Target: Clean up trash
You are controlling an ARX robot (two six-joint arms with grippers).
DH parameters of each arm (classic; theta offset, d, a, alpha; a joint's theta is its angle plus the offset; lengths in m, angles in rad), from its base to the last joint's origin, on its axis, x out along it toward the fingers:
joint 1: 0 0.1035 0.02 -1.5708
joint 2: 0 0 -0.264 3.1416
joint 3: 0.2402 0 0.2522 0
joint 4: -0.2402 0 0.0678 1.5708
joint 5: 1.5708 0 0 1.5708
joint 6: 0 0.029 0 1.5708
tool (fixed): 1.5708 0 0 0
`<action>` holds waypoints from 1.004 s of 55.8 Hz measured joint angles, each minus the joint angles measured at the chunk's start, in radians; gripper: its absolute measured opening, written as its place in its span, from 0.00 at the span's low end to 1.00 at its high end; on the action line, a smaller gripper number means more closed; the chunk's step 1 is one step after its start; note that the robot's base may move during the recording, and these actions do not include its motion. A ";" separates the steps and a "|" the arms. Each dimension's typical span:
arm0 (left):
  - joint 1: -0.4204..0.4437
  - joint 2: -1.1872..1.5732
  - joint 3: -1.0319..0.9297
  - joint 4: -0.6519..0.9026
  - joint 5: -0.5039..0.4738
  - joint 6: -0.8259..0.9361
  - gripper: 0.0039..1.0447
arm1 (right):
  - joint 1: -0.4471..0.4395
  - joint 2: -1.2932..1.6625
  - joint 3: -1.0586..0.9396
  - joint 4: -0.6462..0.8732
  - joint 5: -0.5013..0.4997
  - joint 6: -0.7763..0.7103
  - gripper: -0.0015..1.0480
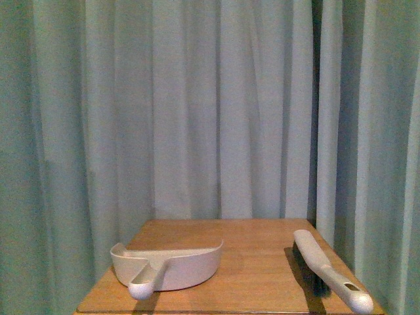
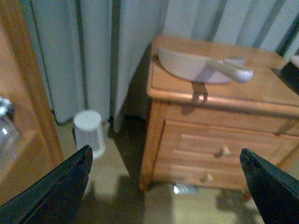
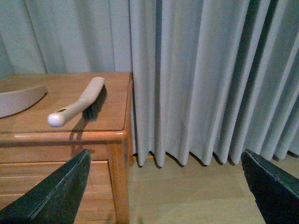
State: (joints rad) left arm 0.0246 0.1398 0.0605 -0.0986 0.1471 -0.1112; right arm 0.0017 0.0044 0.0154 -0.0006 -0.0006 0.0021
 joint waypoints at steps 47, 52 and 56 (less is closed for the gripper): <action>-0.554 1.514 1.231 -0.130 -0.517 0.175 0.93 | 0.000 0.000 0.000 0.000 0.000 0.000 0.93; -0.533 1.594 1.291 -0.170 -0.542 0.159 0.93 | 0.000 0.000 0.000 0.000 0.000 0.000 0.93; -0.512 1.645 1.335 -0.209 -0.547 0.128 0.93 | 0.000 0.000 0.000 0.000 0.000 0.000 0.93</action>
State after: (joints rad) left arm -0.4877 1.7847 1.3956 -0.3077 -0.4000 0.0166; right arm 0.0017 0.0044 0.0154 -0.0006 -0.0006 0.0025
